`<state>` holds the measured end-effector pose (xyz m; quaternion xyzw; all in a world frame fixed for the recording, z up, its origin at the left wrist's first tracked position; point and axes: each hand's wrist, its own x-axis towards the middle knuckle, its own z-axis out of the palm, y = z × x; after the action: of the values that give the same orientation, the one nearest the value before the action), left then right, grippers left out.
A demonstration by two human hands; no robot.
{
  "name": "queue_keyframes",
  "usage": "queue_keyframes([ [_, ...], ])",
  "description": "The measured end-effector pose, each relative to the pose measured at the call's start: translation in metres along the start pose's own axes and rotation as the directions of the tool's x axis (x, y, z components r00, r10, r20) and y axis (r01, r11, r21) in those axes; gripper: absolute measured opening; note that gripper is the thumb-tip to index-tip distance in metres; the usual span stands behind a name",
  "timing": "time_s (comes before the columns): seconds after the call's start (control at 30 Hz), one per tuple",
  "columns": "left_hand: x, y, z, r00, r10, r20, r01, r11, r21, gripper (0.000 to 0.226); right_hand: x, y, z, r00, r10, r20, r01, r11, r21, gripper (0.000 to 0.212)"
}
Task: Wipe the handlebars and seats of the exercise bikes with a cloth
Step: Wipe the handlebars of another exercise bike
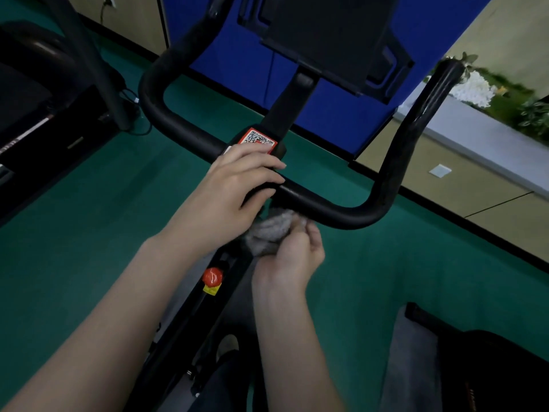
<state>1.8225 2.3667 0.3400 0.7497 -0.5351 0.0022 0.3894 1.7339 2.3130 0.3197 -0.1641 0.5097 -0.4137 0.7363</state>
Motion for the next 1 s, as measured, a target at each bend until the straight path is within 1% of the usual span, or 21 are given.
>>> queue_keyframes([
  [0.07,-0.001,0.0,0.004,1.0,0.007,-0.026,-0.005,0.999,0.048,0.02,0.005,-0.01,-0.008,0.999,-0.021,-0.045,0.021,1.0,0.011,0.018],
  [0.1,-0.001,0.001,0.006,0.999,0.011,-0.039,-0.008,0.996,0.09,0.022,0.005,-0.011,-0.01,0.999,-0.023,-0.046,0.024,1.0,0.015,0.02],
  [0.2,-0.001,0.007,0.014,0.996,0.032,-0.085,-0.016,0.983,0.182,0.025,-0.001,-0.005,-0.008,1.0,0.016,0.015,-0.016,1.0,0.009,0.016],
  [0.27,0.0,0.01,0.018,0.994,0.047,-0.095,-0.028,0.98,0.195,0.028,-0.004,-0.004,-0.006,0.998,0.04,0.049,-0.039,0.999,-0.018,0.015],
  [0.3,0.001,0.011,0.019,0.994,0.06,-0.09,-0.041,0.979,0.2,0.03,-0.002,-0.006,-0.007,0.998,0.036,0.043,-0.035,0.999,-0.024,0.015],
  [0.4,0.004,0.013,0.025,0.994,0.087,-0.066,-0.072,0.975,0.211,0.036,0.009,-0.025,-0.019,0.999,-0.014,-0.045,0.014,1.0,-0.01,0.018],
  [0.43,0.004,0.015,0.027,0.994,0.089,-0.06,-0.074,0.974,0.215,0.037,0.013,-0.032,-0.022,0.997,-0.028,-0.071,0.029,1.0,0.004,0.022],
  [0.53,0.005,0.015,0.03,0.994,0.096,-0.059,-0.08,0.969,0.232,0.037,0.016,-0.037,-0.024,0.996,-0.03,-0.078,0.035,0.998,0.055,0.029],
  [0.67,0.006,0.013,0.029,0.992,0.103,-0.071,-0.084,0.97,0.228,0.034,0.005,-0.023,-0.018,0.998,0.043,-0.049,-0.04,0.997,0.061,0.02],
  [0.73,0.006,0.014,0.029,0.993,0.102,-0.066,-0.084,0.97,0.228,0.034,0.006,-0.026,-0.02,0.998,0.031,-0.056,-0.028,0.998,0.048,0.019],
  [0.83,0.006,0.015,0.03,0.992,0.096,-0.076,-0.076,0.97,0.23,0.033,0.015,-0.046,-0.028,0.99,-0.057,-0.126,0.061,0.998,0.027,0.023],
  [0.9,0.006,0.016,0.029,0.992,0.089,-0.087,-0.067,0.971,0.228,0.033,0.021,-0.057,-0.031,0.97,-0.152,-0.187,0.16,0.987,0.03,0.022],
  [0.97,0.006,0.018,0.03,0.992,0.086,-0.094,-0.063,0.972,0.228,0.033,0.025,-0.062,-0.033,0.928,-0.323,-0.185,0.324,0.946,-0.024,0.022],
  [1.0,0.006,0.019,0.031,0.991,0.09,-0.096,-0.066,0.971,0.231,0.033,0.025,-0.063,-0.034,0.884,-0.438,-0.163,0.427,0.899,-0.095,0.022],
])
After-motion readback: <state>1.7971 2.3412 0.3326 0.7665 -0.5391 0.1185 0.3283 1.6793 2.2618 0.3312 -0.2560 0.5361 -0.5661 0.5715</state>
